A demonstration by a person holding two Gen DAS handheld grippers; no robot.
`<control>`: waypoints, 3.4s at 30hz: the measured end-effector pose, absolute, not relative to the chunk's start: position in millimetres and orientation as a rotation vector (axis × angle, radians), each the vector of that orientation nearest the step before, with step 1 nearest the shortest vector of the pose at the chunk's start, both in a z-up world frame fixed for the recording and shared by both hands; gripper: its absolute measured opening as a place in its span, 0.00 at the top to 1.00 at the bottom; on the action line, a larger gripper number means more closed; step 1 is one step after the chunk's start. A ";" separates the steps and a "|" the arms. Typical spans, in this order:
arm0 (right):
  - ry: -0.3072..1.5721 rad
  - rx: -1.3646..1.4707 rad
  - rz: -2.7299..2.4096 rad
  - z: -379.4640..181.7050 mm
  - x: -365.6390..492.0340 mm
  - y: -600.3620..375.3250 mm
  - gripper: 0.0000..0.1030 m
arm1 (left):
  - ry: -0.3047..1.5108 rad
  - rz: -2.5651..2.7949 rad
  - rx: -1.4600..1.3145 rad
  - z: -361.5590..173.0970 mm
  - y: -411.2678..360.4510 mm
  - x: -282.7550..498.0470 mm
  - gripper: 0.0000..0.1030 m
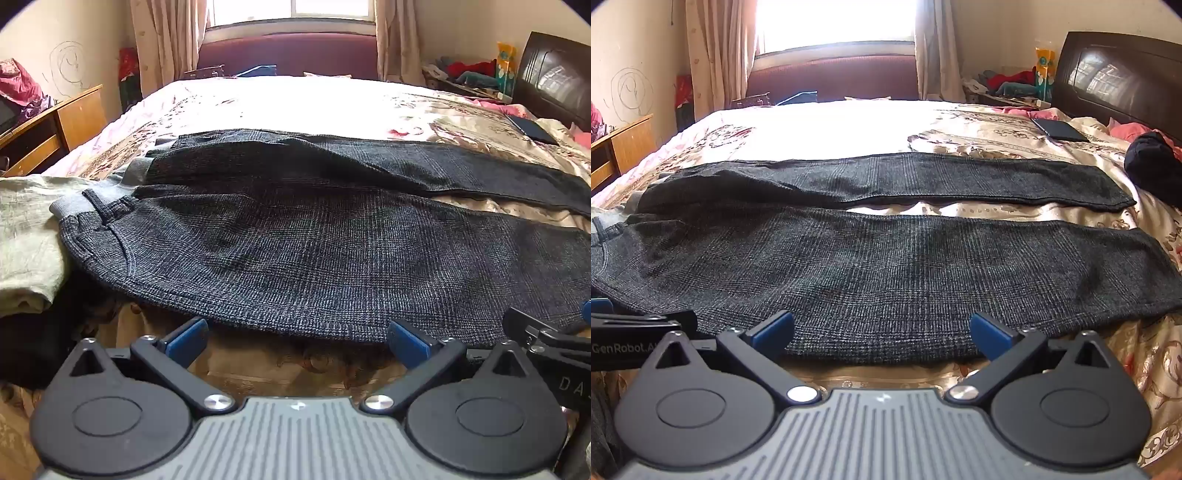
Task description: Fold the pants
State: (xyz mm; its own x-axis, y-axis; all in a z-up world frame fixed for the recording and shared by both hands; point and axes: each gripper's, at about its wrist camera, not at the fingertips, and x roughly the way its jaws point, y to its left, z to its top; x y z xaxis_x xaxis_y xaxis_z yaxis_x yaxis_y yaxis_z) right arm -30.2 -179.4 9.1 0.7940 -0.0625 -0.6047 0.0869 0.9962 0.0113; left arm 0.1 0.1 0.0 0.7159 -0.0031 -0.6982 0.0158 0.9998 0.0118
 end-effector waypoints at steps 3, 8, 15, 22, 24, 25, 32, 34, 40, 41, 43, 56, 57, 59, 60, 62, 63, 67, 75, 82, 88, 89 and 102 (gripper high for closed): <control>0.649 0.039 -0.081 9.1 -30.1 -179.5 0.02 | 0.775 -0.014 0.017 0.0 0.0 -0.2 0.00; 0.650 0.039 -0.081 9.1 -29.9 -179.7 0.02 | 0.777 -0.016 0.021 -5.4 1.1 0.9 0.00; 0.651 0.037 -0.082 9.5 -29.2 -176.3 0.02 | 0.777 -0.016 0.027 -3.7 1.7 -4.3 0.00; 0.655 0.036 -0.084 11.1 -29.3 -180.6 0.02 | 0.787 -0.016 0.029 -5.5 -2.4 1.9 0.00; 0.656 0.036 -0.084 10.4 -28.8 -179.7 0.02 | 0.785 -0.014 0.029 -5.8 -2.6 1.5 0.00; 0.657 0.036 -0.084 10.0 -28.2 -179.2 0.02 | 0.787 -0.014 0.027 -5.3 -1.9 2.1 0.00; 0.658 0.035 -0.085 9.7 -28.3 -178.4 0.02 | 0.791 -0.015 0.024 -4.7 -1.9 2.1 0.00; 0.659 0.034 -0.085 9.0 -28.3 -178.0 0.02 | 0.792 -0.016 0.027 -5.0 -2.4 2.2 0.00; 0.660 0.032 -0.082 8.2 -28.0 -176.8 0.02 | 0.792 -0.017 0.030 -5.1 -2.9 2.4 0.00; 0.661 0.032 -0.082 8.0 -27.9 -176.7 0.02 | 0.792 -0.017 0.030 -5.1 -2.9 2.5 0.00; 0.660 0.032 -0.083 7.8 -28.0 -176.5 0.02 | 0.792 -0.017 0.030 -5.2 -3.0 2.6 0.00; 0.667 0.029 -0.077 5.4 -26.5 -176.3 0.02 | 0.793 -0.019 0.031 -5.7 -3.5 2.7 0.00; 0.667 0.028 -0.078 5.7 -26.6 -176.4 0.02 | 0.794 -0.019 0.031 -5.9 -3.7 2.7 0.00; 0.667 0.028 -0.078 5.3 -26.6 -176.2 0.02 | 0.793 -0.019 0.032 -5.9 -3.6 2.8 0.00; 0.667 0.028 -0.078 5.5 -26.7 -176.3 0.02 | 0.793 -0.019 0.032 -5.9 -3.6 2.8 0.00; 0.667 0.028 -0.078 5.7 -26.7 -176.5 0.02 | 0.793 -0.019 0.032 -5.9 -3.6 2.7 0.00; 0.667 0.028 -0.078 5.8 -26.7 -176.5 0.02 | 0.793 -0.019 0.031 -5.9 -3.5 2.8 0.00; 0.668 0.029 -0.078 5.6 -26.3 -176.5 0.02 | 0.793 -0.019 0.031 -6.1 -3.7 2.8 0.00; 0.668 0.029 -0.077 5.9 -26.2 -176.2 0.02 | 0.794 -0.019 0.031 -6.0 -3.7 3.0 0.00; 0.670 0.031 -0.076 3.9 -24.7 -177.6 0.02 | 0.795 -0.021 0.033 -7.1 -4.5 3.1 0.00; 0.672 0.031 -0.075 3.9 -24.4 -178.0 0.02 | 0.795 -0.021 0.033 -7.7 -5.2 3.0 0.00; 0.672 0.031 -0.075 3.5 -24.3 -178.2 0.02 | 0.795 -0.021 0.033 -7.8 -5.3 2.9 0.00; 0.673 0.032 -0.075 3.7 -24.3 -177.9 0.02 | 0.796 -0.020 0.034 -7.7 -5.3 3.1 0.00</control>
State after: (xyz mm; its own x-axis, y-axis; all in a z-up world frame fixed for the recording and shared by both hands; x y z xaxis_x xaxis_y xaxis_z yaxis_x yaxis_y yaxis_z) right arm -24.3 -177.9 3.7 0.7793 -0.0589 -0.6238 0.0797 0.9968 0.0055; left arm 3.1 -5.3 -7.7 0.6994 -0.0053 -0.7147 0.0310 0.9993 0.0228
